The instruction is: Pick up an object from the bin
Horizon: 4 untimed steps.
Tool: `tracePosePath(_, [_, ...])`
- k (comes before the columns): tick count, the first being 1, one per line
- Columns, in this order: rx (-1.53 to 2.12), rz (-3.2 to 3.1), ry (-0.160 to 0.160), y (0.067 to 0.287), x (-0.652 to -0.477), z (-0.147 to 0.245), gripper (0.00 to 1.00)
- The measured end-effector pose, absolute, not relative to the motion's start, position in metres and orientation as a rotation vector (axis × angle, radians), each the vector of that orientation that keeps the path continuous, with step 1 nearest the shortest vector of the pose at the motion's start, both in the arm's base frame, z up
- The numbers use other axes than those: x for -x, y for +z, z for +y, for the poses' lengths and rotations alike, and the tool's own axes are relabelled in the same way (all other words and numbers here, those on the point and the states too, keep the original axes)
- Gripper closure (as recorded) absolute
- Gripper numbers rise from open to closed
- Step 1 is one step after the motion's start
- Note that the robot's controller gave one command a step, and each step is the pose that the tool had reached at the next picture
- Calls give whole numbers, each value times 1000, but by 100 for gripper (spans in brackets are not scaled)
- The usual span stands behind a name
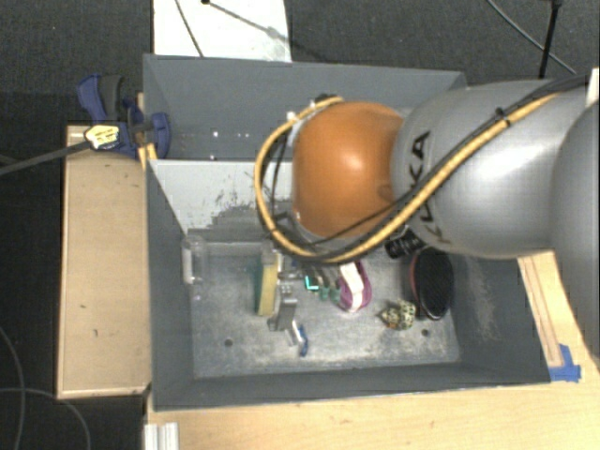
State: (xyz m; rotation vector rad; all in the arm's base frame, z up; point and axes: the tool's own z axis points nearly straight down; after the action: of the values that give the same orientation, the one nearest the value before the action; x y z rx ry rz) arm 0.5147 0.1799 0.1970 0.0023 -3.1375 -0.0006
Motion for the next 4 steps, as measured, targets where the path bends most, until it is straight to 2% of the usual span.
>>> tracePosePath(1, [-3, -3139, 5, 105, -548, 122, 0])
tracePosePath(2, [195, -3144, -5, 72, -574, 181, 0])
tracePosePath(3, [207, -3146, -8, 74, -575, 180, 100])
tracePosePath(4, [222, -3143, -5, 176, -553, 158, 100])
